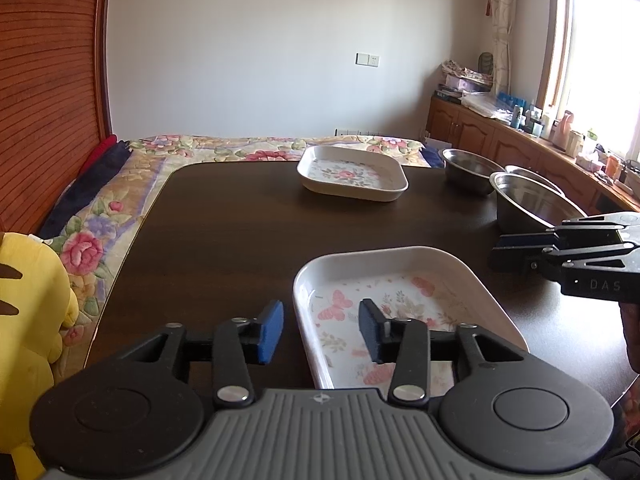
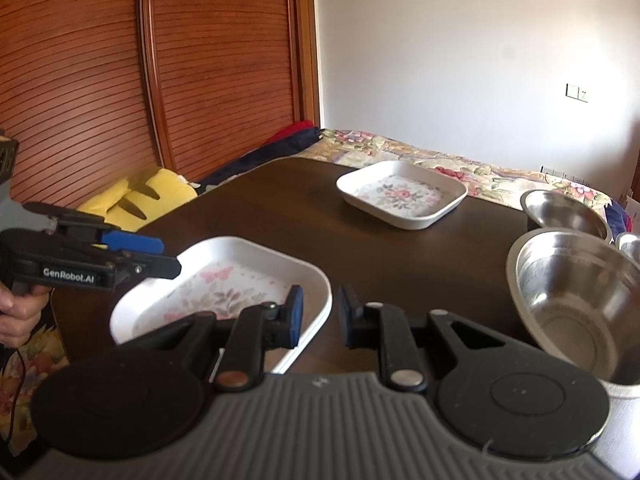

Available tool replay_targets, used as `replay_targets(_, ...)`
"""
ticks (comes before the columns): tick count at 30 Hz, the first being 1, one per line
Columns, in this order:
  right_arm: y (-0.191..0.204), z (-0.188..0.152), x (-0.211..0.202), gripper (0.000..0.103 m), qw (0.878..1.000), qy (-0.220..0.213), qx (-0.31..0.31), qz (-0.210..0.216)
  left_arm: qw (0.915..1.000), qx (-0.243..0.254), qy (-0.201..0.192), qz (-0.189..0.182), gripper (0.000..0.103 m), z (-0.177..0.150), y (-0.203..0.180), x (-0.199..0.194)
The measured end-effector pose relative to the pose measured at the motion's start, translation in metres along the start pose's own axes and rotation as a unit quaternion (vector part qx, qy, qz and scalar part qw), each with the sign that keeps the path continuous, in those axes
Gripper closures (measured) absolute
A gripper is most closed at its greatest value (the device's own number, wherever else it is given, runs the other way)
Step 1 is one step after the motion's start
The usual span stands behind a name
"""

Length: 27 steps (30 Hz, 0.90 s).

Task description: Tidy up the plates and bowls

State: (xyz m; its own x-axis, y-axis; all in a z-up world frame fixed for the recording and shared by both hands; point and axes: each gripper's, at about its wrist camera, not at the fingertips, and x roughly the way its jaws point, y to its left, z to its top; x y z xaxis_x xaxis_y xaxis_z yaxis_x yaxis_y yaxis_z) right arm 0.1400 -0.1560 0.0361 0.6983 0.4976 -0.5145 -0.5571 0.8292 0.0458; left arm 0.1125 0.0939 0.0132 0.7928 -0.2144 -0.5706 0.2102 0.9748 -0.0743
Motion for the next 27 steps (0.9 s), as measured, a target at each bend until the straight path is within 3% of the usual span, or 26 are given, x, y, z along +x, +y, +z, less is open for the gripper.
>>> replay_targets(15, -0.009, 0.008, 0.005, 0.082, 1.000, -0.007, 0.006, 0.000, 0.9999, 0.013, -0.006, 0.010, 0.009, 0.016, -0.001, 0.011)
replay_targets(21, -0.012, 0.010, 0.007, 0.081, 1.000, -0.007, 0.006, -0.001, 0.9997, 0.022, 0.002, 0.013, 0.000, 0.023, -0.001, 0.017)
replay_targets(27, -0.015, 0.012, 0.009, 0.081, 1.000, -0.008, 0.007, -0.001, 0.9994, 0.021, 0.019, 0.017, 0.000, 0.032, 0.002, 0.025)
